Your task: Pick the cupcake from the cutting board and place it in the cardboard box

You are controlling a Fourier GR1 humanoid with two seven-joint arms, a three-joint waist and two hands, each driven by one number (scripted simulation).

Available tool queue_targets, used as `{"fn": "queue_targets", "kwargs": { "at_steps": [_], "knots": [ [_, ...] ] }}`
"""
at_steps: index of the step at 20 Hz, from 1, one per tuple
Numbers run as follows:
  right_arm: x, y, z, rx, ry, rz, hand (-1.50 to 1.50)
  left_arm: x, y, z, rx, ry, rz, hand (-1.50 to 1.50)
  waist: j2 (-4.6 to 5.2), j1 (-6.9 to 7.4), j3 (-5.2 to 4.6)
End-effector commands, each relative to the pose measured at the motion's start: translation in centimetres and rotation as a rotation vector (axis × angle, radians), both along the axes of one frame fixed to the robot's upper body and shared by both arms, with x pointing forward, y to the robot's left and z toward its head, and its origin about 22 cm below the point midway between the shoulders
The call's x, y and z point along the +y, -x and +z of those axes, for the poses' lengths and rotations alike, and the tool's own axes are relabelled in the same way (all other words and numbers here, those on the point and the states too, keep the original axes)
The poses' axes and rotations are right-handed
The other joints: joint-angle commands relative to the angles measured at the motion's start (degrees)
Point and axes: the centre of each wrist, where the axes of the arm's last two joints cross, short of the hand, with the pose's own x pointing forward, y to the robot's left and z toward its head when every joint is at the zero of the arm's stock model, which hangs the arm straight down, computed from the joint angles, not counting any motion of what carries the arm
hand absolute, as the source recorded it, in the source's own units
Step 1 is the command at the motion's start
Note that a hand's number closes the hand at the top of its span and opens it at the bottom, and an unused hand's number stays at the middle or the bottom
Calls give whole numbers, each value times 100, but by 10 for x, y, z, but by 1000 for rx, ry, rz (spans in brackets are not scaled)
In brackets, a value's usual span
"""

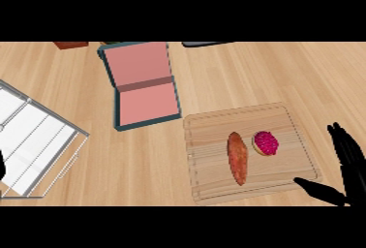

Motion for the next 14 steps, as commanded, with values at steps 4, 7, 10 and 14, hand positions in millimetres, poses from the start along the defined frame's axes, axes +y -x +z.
{"fn": "queue_targets", "kwargs": {
  "at_steps": [4,7,10,14],
  "knots": [
    [24,7,7,172,22,39,-150,-45,4,-8,104,-100,-458,0,159,-244,-91],
    [37,11,8,250,11,41,-150,-44,8,-11,119,-97,-471,0,165,-178,-80],
    [53,5,20,263,-23,36,-150,-43,7,-9,104,-104,-479,0,164,-145,-81],
    [66,1,33,276,-41,3,-150,-48,6,-7,105,-102,-518,0,150,-119,-56]
  ]
}}
